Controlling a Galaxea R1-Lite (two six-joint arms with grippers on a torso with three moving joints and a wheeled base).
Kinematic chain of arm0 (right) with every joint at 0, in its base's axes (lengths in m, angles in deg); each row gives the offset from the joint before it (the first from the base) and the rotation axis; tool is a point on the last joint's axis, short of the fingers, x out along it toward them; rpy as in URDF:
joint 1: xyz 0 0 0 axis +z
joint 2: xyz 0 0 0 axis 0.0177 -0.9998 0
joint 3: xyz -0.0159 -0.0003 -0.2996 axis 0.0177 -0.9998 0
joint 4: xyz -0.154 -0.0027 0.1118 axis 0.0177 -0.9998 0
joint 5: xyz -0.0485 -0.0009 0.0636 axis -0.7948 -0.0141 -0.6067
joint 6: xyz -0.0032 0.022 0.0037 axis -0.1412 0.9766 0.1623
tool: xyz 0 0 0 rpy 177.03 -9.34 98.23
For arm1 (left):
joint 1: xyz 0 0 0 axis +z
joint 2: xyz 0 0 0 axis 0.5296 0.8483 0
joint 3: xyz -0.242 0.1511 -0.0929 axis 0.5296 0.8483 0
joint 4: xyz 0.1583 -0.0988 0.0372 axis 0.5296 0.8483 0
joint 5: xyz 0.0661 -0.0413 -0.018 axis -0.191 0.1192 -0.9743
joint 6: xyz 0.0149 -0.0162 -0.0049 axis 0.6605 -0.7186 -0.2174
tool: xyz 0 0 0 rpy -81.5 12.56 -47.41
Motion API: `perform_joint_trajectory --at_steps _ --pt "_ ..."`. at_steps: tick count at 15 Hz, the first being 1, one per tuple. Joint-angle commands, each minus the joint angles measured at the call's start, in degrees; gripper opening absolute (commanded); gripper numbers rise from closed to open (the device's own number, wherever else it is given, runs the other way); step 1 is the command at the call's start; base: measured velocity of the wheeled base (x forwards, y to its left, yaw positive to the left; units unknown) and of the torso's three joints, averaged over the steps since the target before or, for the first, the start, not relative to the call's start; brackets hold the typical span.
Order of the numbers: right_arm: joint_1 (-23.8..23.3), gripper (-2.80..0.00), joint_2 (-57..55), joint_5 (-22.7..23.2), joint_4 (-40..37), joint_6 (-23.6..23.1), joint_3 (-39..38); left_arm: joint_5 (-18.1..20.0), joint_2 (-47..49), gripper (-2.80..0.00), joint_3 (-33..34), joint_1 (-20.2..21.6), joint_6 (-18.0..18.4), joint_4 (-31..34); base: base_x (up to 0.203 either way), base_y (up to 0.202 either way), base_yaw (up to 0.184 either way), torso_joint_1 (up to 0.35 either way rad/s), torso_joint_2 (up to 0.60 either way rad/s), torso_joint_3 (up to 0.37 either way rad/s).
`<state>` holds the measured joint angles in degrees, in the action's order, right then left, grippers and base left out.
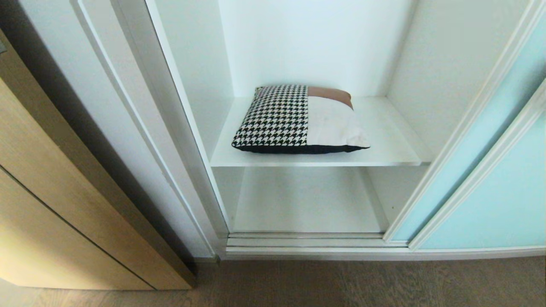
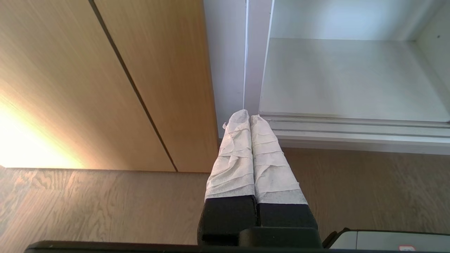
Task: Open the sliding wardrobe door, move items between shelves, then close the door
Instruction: Close the door
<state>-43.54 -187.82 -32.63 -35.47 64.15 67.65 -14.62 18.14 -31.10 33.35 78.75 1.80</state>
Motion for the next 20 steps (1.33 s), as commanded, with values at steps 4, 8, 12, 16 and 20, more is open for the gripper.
perform_joint_trajectory --at_steps 4,8,12,16,20 --pt "0.50 -2.80 -3.62 -2.78 -0.12 0.27 2.57 -0.04 0.08 -2.80 0.00 0.03 0.02 0.01 0.000 0.000 0.000 0.000 0.00 0.000" --pt "2.81 -2.80 -6.94 -4.90 -0.07 3.32 7.29 0.00 0.08 -2.80 0.00 0.03 0.02 0.01 0.000 0.000 0.000 0.000 0.00 0.000" --pt "5.33 -2.80 -9.76 -10.86 3.87 5.73 9.15 -0.07 0.08 -2.80 0.00 0.03 0.02 0.01 0.000 0.000 0.000 0.000 0.00 0.000" --pt "5.87 -2.80 -11.37 -12.46 6.73 6.20 9.47 0.00 0.08 -2.80 0.00 0.03 0.02 0.01 0.000 0.000 0.000 0.000 0.00 0.000" --pt "7.76 -2.80 -12.95 -18.10 12.08 10.34 9.56 0.00 0.08 -2.80 0.00 0.03 0.02 0.01 0.000 0.000 0.000 0.000 0.00 0.000"
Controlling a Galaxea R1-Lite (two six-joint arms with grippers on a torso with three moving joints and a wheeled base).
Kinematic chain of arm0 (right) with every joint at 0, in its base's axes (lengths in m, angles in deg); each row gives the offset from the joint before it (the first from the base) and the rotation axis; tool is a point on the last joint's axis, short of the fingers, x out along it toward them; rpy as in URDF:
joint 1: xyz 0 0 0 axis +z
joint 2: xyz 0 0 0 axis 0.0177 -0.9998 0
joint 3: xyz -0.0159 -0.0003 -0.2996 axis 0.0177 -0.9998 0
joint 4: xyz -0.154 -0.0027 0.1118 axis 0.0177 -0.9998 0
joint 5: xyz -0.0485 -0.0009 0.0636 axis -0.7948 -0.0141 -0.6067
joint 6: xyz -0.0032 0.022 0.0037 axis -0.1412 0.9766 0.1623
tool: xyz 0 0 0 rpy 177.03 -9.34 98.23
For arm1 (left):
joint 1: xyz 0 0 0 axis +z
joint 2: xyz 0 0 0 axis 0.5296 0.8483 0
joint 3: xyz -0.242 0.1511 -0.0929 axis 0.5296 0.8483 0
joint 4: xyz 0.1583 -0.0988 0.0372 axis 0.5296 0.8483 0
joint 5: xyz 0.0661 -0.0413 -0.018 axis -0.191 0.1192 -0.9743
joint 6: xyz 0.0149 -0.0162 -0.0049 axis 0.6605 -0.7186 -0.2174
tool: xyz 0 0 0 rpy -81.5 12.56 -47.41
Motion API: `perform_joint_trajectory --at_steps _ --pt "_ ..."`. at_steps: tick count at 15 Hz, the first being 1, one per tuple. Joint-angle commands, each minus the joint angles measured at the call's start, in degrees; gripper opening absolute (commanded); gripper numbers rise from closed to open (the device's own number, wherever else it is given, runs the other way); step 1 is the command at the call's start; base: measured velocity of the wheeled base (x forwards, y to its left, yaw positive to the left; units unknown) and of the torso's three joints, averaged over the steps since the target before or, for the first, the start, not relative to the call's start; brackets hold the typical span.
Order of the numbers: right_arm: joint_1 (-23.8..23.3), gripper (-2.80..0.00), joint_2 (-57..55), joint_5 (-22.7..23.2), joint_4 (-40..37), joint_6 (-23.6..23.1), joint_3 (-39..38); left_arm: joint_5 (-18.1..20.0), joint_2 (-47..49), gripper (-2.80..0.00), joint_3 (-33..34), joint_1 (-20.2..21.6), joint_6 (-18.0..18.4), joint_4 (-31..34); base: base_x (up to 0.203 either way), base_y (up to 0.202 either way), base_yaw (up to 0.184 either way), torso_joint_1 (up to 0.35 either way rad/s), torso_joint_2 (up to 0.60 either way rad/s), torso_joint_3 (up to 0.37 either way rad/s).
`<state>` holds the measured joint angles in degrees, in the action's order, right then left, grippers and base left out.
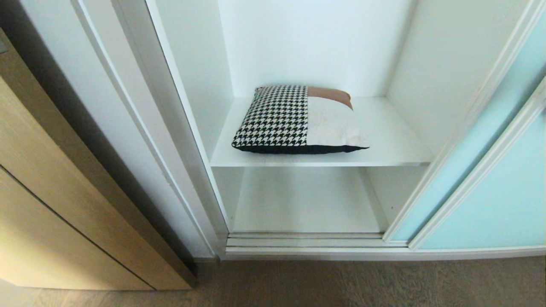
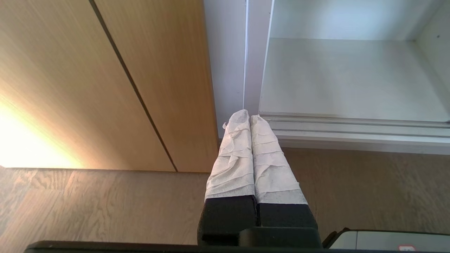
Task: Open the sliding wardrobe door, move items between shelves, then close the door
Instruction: Close the door
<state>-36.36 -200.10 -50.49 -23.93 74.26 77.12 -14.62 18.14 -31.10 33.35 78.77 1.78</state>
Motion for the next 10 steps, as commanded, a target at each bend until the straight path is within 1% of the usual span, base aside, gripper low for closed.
perform_joint_trajectory --at_steps 1,5,10 --pt "0.80 -2.80 -0.89 -0.84 1.15 0.27 -0.06 -0.09 0.08 -2.80 0.00 0.03 0.00 0.02 0.000 0.000 0.000 0.000 0.00 0.000" --pt "1.94 -2.80 -0.35 -1.21 1.40 0.50 -0.48 0.00 0.08 -2.80 0.00 0.03 0.00 0.02 0.000 0.000 0.000 0.000 0.00 0.000" --pt "5.64 -2.80 4.02 -1.25 -0.03 0.45 -4.21 0.00 0.08 -2.80 0.00 0.03 0.00 0.02 0.000 0.000 0.000 0.000 0.00 0.000"
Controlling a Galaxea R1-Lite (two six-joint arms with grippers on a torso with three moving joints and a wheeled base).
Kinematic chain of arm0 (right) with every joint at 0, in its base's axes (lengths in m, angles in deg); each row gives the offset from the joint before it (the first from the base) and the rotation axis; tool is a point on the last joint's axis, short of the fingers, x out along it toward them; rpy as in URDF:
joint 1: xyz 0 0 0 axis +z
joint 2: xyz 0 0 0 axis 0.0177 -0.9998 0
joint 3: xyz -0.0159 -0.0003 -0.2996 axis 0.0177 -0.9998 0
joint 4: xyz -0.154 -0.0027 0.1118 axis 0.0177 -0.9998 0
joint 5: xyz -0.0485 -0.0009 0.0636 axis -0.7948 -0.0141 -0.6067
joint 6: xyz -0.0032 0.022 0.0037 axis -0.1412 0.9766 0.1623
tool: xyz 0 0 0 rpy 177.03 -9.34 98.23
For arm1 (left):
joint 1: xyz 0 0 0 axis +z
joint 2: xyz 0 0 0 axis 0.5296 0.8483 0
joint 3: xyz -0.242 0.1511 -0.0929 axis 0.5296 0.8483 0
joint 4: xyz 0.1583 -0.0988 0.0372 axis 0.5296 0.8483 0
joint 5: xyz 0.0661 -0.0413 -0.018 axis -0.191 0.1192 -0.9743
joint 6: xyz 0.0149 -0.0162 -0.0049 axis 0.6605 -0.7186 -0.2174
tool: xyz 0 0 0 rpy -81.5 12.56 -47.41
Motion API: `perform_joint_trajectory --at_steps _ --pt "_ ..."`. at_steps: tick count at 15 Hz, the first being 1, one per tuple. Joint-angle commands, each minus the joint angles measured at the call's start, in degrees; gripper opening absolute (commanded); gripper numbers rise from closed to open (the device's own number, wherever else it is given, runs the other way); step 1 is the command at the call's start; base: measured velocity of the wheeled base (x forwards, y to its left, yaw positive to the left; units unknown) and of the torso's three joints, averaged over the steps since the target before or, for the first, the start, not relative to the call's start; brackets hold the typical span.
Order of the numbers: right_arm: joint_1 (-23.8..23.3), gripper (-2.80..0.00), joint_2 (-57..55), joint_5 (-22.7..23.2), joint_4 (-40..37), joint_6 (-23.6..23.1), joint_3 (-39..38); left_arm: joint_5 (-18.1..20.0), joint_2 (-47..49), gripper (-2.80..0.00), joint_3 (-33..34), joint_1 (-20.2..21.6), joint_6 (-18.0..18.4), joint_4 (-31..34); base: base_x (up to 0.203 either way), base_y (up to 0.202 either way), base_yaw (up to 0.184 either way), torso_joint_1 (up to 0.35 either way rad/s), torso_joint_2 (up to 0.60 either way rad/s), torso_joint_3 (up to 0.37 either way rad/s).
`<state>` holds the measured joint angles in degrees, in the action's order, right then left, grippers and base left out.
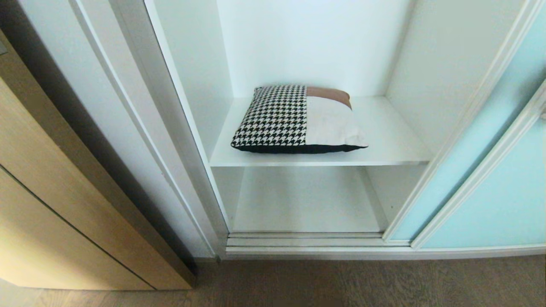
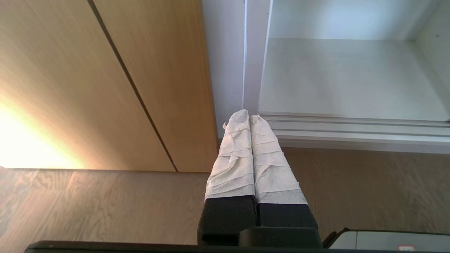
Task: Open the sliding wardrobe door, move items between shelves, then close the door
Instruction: Close the door
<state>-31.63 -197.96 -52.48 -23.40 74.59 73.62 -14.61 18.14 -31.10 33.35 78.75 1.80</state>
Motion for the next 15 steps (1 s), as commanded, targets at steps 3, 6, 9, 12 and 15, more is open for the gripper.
perform_joint_trajectory --at_steps 3,6,9,12,15 --pt "4.75 -2.80 2.72 -2.20 -0.59 0.10 -1.51 -0.01 0.08 -2.80 0.00 0.03 0.02 0.01 0.000 0.000 0.000 0.000 0.00 0.000" --pt "11.56 -2.80 3.38 -9.28 -0.03 0.12 -2.68 -0.01 0.08 -2.80 0.00 0.03 0.02 0.01 0.000 0.000 0.000 0.000 0.00 0.000" --pt "19.14 -2.80 6.19 -12.64 0.15 0.10 -5.35 -0.01 0.08 -2.80 0.00 0.03 0.02 0.01 0.000 0.000 0.000 0.000 0.00 0.000" --pt "27.93 -2.80 10.51 -12.98 0.19 -0.13 -8.18 -0.09 0.08 -2.80 0.00 0.03 0.02 0.01 0.000 0.000 0.000 0.000 0.00 0.000" --pt "38.48 -2.80 13.62 -14.88 0.30 -0.27 -11.30 -0.01 0.08 -2.80 0.00 0.03 0.02 0.01 0.000 0.000 0.000 0.000 0.00 0.000"
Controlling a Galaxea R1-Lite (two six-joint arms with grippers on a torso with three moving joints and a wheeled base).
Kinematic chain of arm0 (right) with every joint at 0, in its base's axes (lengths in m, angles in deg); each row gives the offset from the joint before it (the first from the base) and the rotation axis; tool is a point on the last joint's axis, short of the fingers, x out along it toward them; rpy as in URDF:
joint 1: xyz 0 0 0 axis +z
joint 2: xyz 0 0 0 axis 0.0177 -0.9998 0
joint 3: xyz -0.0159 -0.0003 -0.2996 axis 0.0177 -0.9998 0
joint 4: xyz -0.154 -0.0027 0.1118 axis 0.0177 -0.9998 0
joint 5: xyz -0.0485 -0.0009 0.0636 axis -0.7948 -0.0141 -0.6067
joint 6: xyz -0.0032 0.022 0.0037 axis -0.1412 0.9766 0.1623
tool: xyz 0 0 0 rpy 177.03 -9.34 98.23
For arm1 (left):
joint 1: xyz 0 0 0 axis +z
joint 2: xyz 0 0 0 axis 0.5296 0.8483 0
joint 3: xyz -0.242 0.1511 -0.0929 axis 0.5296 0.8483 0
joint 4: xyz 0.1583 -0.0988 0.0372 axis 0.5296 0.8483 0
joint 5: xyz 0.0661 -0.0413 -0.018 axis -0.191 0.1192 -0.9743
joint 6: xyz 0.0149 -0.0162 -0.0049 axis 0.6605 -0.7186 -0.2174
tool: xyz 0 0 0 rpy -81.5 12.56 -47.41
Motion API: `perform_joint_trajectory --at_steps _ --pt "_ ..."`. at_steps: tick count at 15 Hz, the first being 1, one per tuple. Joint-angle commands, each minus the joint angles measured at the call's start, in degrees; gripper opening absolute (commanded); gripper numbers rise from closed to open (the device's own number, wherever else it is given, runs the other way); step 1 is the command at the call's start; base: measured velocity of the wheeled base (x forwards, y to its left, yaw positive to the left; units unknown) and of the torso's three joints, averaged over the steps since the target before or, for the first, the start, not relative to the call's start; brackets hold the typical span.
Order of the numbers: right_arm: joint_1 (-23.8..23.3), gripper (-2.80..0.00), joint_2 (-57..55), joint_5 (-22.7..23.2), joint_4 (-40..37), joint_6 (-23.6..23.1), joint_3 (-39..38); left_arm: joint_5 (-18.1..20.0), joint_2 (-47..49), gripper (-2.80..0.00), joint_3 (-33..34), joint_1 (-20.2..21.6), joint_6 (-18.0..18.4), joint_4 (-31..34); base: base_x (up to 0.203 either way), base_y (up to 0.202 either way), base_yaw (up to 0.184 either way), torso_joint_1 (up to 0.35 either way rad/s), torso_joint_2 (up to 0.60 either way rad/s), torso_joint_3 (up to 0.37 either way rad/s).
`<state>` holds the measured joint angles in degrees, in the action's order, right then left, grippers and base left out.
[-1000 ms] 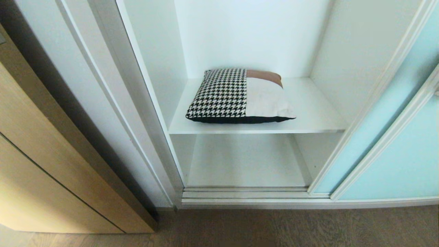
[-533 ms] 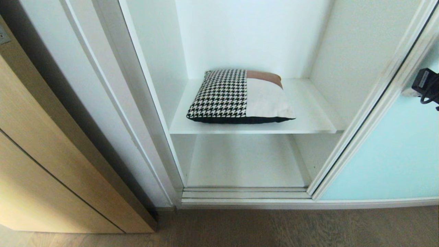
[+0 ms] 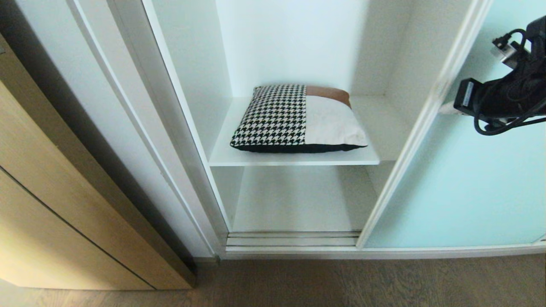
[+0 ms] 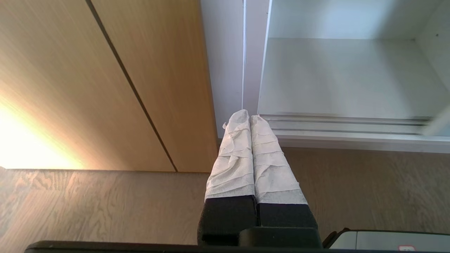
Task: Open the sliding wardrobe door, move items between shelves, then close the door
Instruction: Close the door
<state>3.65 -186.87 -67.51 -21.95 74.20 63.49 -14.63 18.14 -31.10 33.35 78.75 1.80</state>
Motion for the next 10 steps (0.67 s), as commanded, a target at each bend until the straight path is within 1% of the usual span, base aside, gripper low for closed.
perform_joint_trajectory --at_steps 1,3,5,6,7,8,10 --pt "6.93 -2.80 3.47 -1.43 -1.10 0.12 -2.21 -0.07 0.08 -2.80 0.00 0.03 0.02 0.01 0.000 0.000 0.000 0.000 0.00 0.000" --pt "14.54 -2.80 7.43 -4.14 -1.05 -0.19 -5.32 0.00 0.08 -2.80 0.00 0.03 0.02 0.01 0.000 0.000 0.000 0.000 0.00 0.000" --pt "19.09 -2.80 13.03 -4.23 -1.65 -2.14 -8.28 0.01 0.08 -2.80 0.00 0.03 0.02 0.01 0.000 0.000 0.000 0.000 0.00 0.000" --pt "20.18 -2.80 15.83 -3.24 -1.92 -4.27 -9.89 0.01 0.08 -2.80 0.00 0.03 0.02 0.01 0.000 0.000 0.000 0.000 0.00 0.000" --pt "20.51 -2.80 18.16 -2.02 -2.02 -5.94 -11.65 0.01 0.08 -2.80 0.00 0.03 0.02 0.01 0.000 0.000 0.000 0.000 0.00 0.000" --pt "19.80 -2.80 19.99 -1.43 -1.93 -6.71 -13.22 0.01 0.08 -2.80 0.00 0.03 0.02 0.01 0.000 0.000 0.000 0.000 0.00 0.000" --pt "13.36 -2.80 22.43 -1.02 -1.87 -6.91 -14.33 0.00 0.08 -2.80 0.00 0.03 0.02 0.01 0.000 0.000 0.000 0.000 0.00 0.000"
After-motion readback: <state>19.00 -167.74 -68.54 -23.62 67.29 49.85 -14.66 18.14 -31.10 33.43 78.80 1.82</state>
